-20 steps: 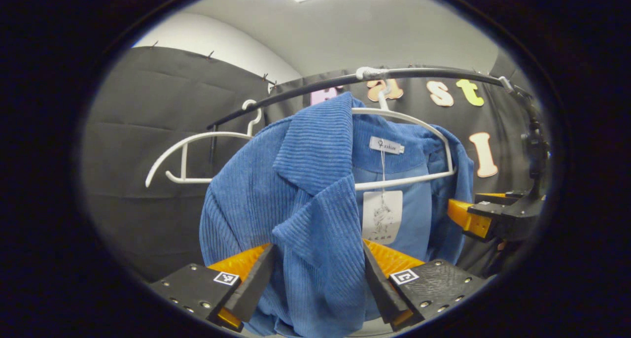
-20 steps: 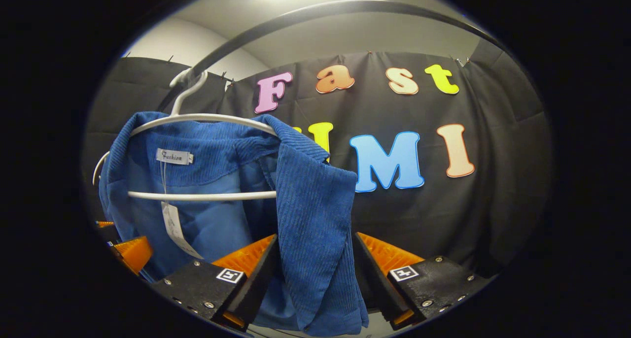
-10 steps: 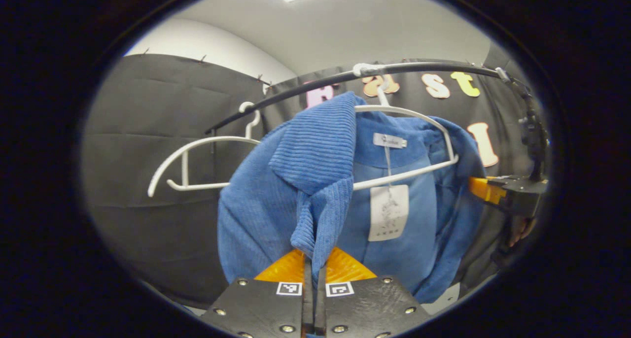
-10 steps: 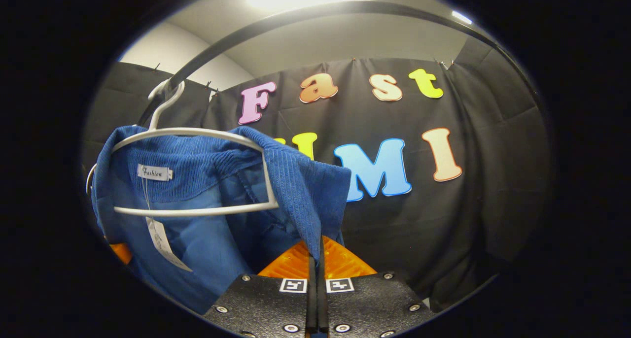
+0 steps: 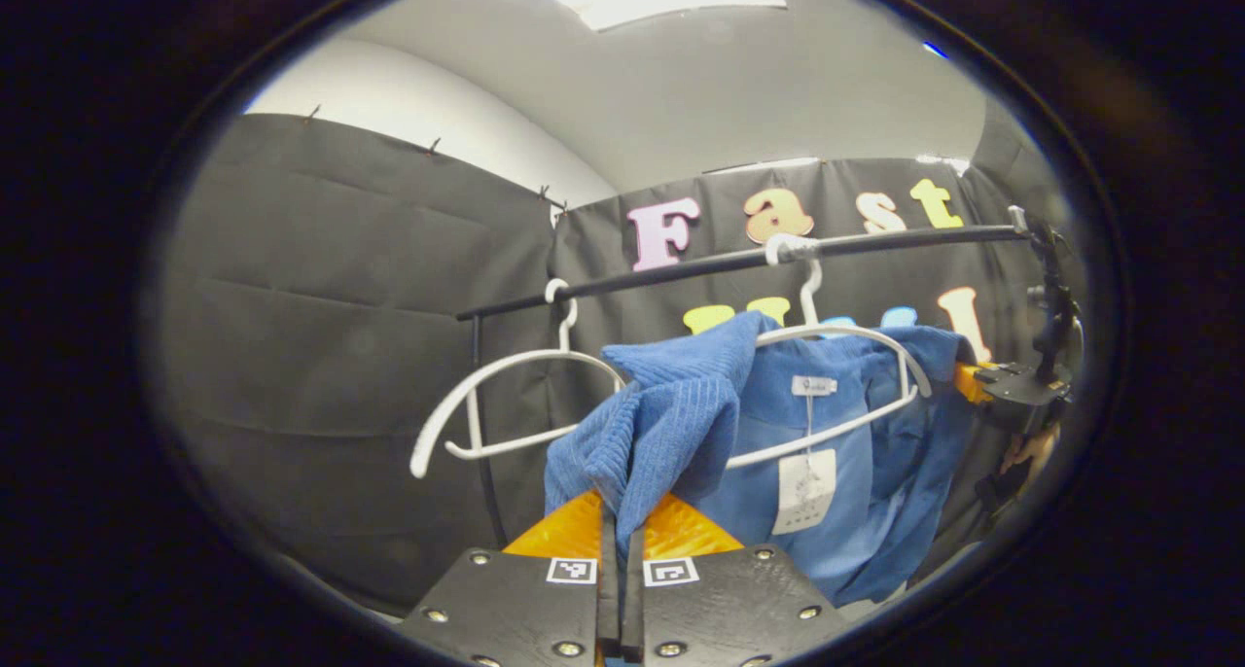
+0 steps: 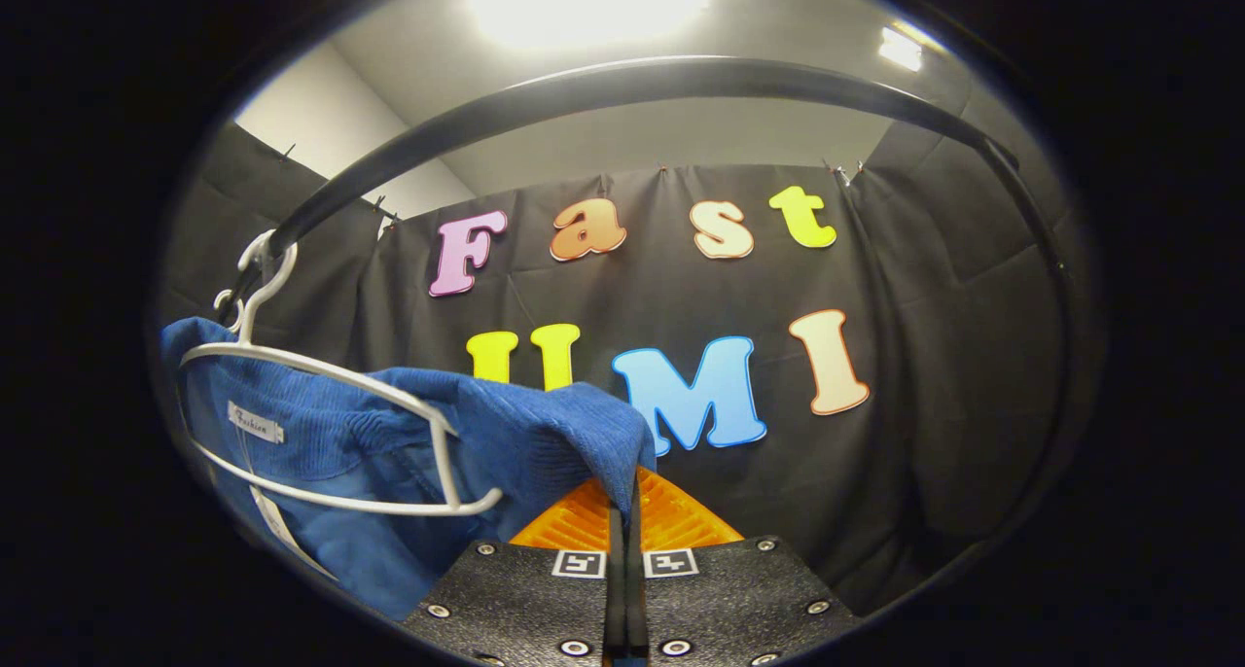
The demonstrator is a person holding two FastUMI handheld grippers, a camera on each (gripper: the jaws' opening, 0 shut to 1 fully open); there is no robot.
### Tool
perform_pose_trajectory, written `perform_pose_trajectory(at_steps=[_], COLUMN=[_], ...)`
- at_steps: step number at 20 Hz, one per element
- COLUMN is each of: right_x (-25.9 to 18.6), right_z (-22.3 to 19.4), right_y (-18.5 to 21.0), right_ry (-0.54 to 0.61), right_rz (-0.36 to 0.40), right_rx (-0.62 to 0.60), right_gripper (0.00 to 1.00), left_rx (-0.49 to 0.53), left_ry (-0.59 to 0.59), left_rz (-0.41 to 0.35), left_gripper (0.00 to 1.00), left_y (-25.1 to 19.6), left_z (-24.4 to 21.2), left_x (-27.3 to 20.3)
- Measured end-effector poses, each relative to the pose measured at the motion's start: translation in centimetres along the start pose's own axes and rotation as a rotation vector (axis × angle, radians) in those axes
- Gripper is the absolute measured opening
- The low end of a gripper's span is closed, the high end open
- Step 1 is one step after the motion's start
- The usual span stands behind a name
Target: Grasp the clothes on the hanger with both hands and then place them into the laundry hamper below.
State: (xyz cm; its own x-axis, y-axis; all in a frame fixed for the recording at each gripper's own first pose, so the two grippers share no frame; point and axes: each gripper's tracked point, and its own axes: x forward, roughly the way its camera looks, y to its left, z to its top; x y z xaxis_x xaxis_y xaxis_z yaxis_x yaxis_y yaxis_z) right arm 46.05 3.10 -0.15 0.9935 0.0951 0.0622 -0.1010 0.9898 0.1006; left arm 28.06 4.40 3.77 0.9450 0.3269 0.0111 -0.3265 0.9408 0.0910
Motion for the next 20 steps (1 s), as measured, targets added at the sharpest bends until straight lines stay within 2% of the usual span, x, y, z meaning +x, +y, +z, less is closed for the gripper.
perform_pose_trajectory(at_steps=[6,10,13,16,20], right_x=[2.4,3.4,4.7,6.1,5.5], right_z=[1.7,1.6,-0.1,-2.7,-5.9], right_y=[-0.7,-0.7,-0.4,-0.1,-0.3], right_ry=[-0.063,-0.092,-0.089,-0.024,0.034], right_rz=[-0.035,-0.047,-0.052,-0.031,-0.028], right_rx=[-0.025,-0.048,-0.112,-0.137,-0.151], right_gripper=[0.00,0.00,0.00,0.00,0.00], left_rx=[0.067,0.093,0.125,0.132,0.147], left_ry=[-0.086,-0.124,-0.114,-0.073,-0.026], left_rz=[0.047,0.047,0.045,0.026,0.019], left_gripper=[0.01,0.02,0.01,0.01,0.01], left_y=[3.7,5.2,5.8,5.8,5.6], left_z=[4.8,7.2,6.9,5.0,1.9], left_x=[1.5,3.6,6.2,8.7,9.5])
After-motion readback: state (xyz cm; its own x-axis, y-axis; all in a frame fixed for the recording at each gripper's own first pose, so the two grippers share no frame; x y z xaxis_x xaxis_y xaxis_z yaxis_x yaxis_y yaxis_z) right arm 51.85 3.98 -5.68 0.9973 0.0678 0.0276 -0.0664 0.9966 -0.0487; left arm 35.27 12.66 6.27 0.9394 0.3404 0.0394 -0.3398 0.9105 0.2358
